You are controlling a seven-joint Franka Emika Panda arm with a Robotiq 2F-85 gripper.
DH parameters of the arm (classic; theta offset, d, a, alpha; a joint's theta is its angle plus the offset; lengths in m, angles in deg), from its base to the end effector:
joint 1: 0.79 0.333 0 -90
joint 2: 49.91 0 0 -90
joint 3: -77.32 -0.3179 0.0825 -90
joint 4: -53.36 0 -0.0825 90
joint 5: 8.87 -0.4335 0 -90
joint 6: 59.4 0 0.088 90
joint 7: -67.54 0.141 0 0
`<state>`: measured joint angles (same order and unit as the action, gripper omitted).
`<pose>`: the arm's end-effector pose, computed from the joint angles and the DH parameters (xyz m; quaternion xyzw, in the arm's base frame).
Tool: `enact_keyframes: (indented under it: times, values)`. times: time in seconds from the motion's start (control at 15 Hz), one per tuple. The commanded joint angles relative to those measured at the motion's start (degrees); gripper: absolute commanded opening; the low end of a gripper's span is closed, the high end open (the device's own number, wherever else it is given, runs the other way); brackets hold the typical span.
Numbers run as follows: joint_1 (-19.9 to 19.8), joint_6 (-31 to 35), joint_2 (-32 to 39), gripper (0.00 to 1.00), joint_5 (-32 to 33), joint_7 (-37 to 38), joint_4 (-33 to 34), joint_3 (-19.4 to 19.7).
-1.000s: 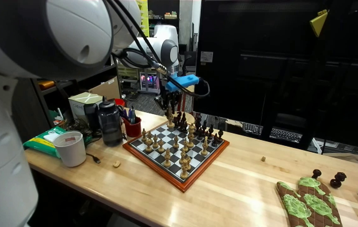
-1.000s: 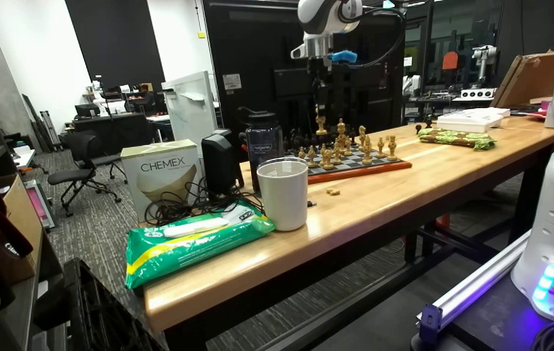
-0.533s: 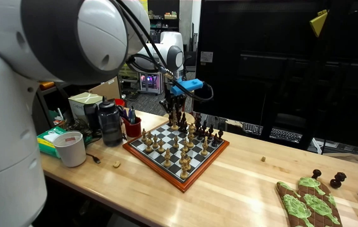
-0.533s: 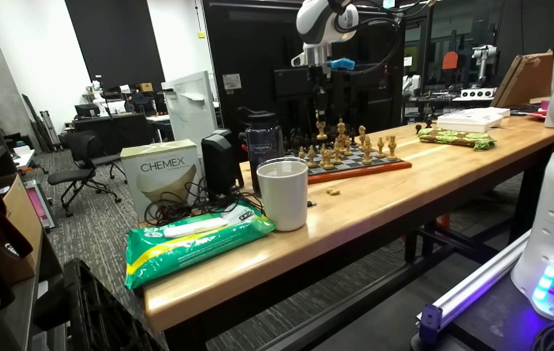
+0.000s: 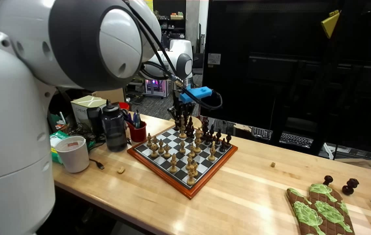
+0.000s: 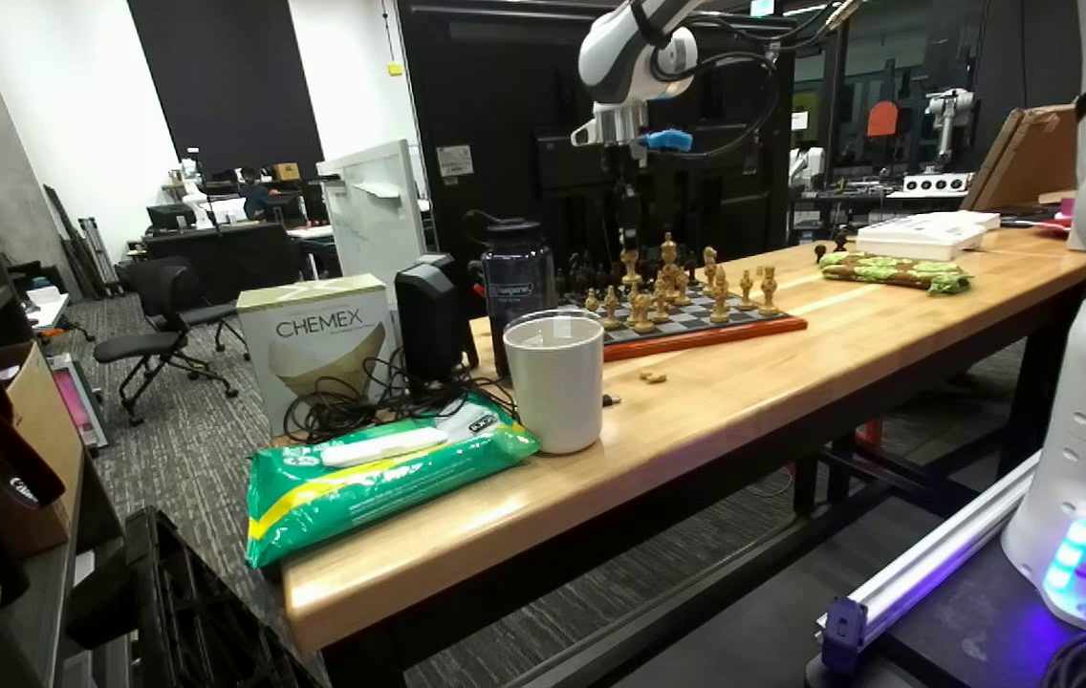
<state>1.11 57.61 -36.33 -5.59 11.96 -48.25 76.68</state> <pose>0.6743 0.0247 0.3748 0.8676 0.4963 0.0033 0.0289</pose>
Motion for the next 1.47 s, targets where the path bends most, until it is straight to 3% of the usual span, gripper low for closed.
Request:
enact_keyframes:
  times: [0.0,1.4]
  values:
    - [-1.1,0.0,1.2,0.08,0.8,-0.3,1.4,-1.1]
    - [-2.5,2.2,2.7,0.08,-0.2,-1.3,0.0,-2.3]
